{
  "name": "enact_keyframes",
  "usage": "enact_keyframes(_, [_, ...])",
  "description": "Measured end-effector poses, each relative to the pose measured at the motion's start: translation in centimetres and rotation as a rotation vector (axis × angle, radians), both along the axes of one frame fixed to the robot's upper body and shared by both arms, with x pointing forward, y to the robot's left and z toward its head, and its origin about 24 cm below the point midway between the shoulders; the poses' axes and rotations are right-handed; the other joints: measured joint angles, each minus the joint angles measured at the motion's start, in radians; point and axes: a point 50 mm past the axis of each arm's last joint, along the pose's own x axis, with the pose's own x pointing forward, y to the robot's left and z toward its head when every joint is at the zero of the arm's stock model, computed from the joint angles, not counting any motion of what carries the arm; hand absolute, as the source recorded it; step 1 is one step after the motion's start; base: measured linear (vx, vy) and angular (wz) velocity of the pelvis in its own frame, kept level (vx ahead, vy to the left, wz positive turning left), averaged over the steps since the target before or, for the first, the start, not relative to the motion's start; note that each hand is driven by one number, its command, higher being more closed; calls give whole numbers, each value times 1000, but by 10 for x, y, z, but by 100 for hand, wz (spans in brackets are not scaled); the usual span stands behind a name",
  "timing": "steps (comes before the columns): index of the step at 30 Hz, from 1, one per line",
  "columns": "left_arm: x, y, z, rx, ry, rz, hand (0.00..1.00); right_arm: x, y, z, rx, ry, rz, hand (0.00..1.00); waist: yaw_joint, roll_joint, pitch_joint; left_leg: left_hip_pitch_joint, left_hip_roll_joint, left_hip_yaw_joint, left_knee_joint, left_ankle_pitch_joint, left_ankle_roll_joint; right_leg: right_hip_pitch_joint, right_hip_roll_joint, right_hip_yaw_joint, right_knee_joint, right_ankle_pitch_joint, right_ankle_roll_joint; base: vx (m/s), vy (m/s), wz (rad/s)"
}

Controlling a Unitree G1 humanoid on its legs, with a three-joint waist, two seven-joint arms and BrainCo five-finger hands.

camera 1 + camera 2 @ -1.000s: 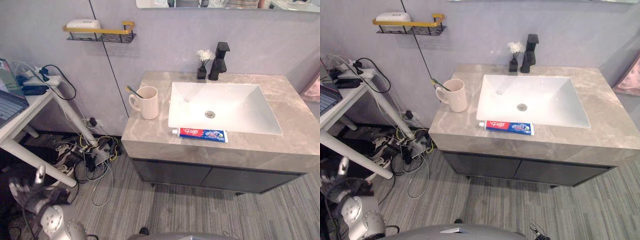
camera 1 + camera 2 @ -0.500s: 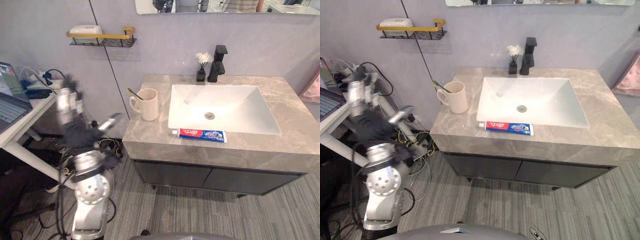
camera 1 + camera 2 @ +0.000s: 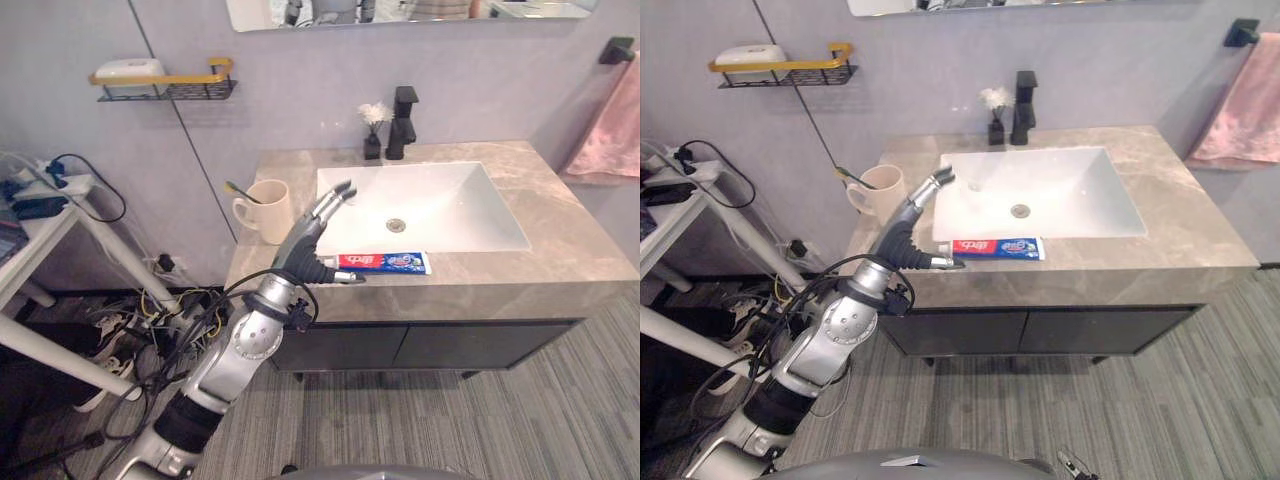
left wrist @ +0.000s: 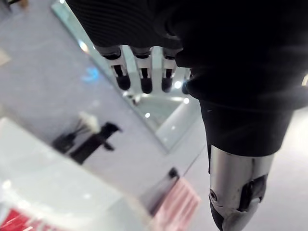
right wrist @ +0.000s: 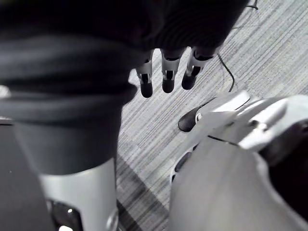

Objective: Organize washtable

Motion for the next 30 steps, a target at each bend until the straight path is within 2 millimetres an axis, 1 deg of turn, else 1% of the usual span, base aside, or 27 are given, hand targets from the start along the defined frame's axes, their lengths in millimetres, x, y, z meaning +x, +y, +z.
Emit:
enact_keyframes(1, [6, 5, -8, 38, 35, 27, 0, 0, 0, 0, 0, 2, 0, 0, -12, -3, 2, 0, 0, 0, 0, 0, 0, 0, 0, -1, -6, 2, -1, 0, 0, 0])
enact_keyframes(3, [14, 10, -16, 100, 62, 69, 0, -2, -2, 0, -2, 4, -13, 0, -13, -7, 4, -1, 0, 1, -2, 0, 0, 1, 2, 0, -22, 6, -6, -7, 11, -5])
enact_keyframes(5, [17, 13, -19, 113, 75, 82, 0, -3, -3, 0, -5, 7, -23, 0, -14, -8, 4, -2, 0, 2, -3, 0, 0, 2, 2, 0, -26, 12, -2, 5, 3, -2])
enact_keyframes(6, [20, 17, -22, 135, 92, 103, 0, -5, -5, 1, -4, 9, -43, 0, -17, -7, 4, -1, 0, 2, -6, 0, 0, 3, 3, 0, -29, 12, -2, 0, 0, 0])
enact_keyframes(8, [26, 22, -24, 169, 102, 124, 0, -5, -6, 1, -1, 13, -56, 0, -19, -8, 5, 0, 0, 4, -9, 0, 0, 4, 4, 0, -31, 12, -2, 36, -2, 1])
enact_keyframes(14, [44, 30, -24, 235, 120, 178, 0, 5, -9, 2, -9, -20, -74, 0, -25, -20, 17, 15, 0, 12, -17, -2, 1, 22, 5, 0, -51, 16, -8, 11, 0, -1])
enact_keyframes(18, [47, 35, -31, 253, 155, 203, 0, 7, -9, 2, -8, -25, -74, 0, -40, -23, 20, 15, 0, 18, -21, -2, 1, 21, 5, 1, -55, 17, -10, 6, 2, -2])
enact_keyframes(24, [46, 32, -36, 272, 174, 182, 0, 4, -11, 3, -11, -24, -114, 0, -40, -24, 25, 29, 0, 27, -22, -8, 4, 34, 5, 4, -63, 19, -13, 11, 0, -2])
enact_keyframes(30, [44, 27, -41, 296, 197, 152, 0, 4, -11, 3, -11, -22, -118, 0, -40, -23, 26, 35, 0, 33, -22, -13, 4, 36, 5, 8, -67, 19, -13, 3, 2, -3])
